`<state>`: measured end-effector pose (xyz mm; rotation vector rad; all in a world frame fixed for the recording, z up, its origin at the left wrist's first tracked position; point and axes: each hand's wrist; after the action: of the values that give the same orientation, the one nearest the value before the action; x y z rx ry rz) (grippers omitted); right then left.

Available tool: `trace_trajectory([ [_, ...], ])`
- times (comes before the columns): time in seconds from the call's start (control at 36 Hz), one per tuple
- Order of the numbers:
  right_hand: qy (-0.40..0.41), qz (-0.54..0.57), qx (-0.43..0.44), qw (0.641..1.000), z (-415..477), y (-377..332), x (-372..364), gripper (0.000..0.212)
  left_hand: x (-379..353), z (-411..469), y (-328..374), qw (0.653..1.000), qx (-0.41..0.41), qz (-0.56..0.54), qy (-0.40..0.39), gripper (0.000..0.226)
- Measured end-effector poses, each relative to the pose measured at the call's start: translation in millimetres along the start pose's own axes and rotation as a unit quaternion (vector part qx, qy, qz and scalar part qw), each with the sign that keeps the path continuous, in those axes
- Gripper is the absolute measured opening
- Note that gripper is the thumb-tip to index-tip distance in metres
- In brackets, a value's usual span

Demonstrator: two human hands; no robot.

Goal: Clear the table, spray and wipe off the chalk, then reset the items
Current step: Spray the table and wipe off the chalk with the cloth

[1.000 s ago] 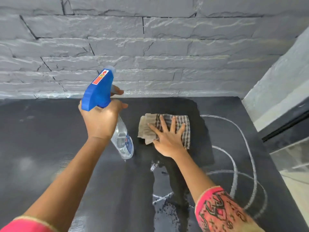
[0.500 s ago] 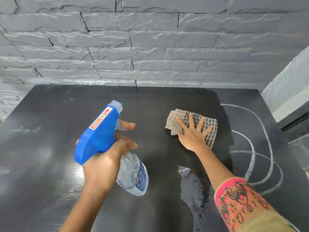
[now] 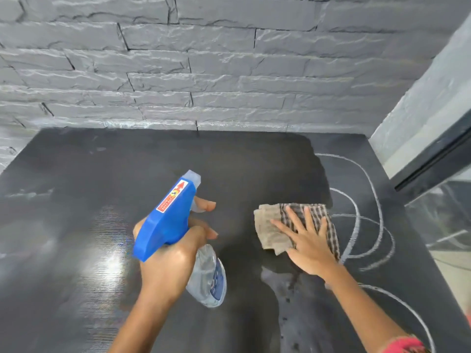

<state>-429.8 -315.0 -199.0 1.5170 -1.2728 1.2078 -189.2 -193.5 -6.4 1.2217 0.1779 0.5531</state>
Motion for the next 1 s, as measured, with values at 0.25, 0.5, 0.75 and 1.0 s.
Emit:
trace_trajectory([
  [0.25, -0.026, 0.026, 0.025, 0.999, 12.7, -55.0, 10.9, 0.067, -11.0, -15.7, -5.7, 1.000, 0.017, 0.001, 0.005, 0.026],
  [0.5, -0.008, -0.005, 0.114, 0.993, -114.9, 18.2, -21.6, 0.087, -13.0, -25.0, -8.2, 1.000, -0.017, -0.002, -0.003, 0.041],
  [0.75, -0.023, 0.044, -0.089, 0.995, -26.0, -13.3, 4.4, 0.067, -23.7, -29.1, -8.2, 0.999, -0.027, 0.007, -0.015, 0.039],
  [1.0, -0.021, 0.017, 0.139, 0.990, -137.2, -37.1, -14.7, 0.070, -22.6, -28.9, -10.1, 0.999, -0.031, 0.019, -0.013, 0.036],
])
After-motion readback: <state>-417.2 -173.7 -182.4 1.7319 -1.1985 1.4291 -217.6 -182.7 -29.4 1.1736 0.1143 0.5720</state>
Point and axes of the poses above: each hand's wrist, its own z-axis towards the middle knuckle, its own x-axis out of the back of the hand, y = z × x, and after that the axes turned 15 degrees about -x, right-handed
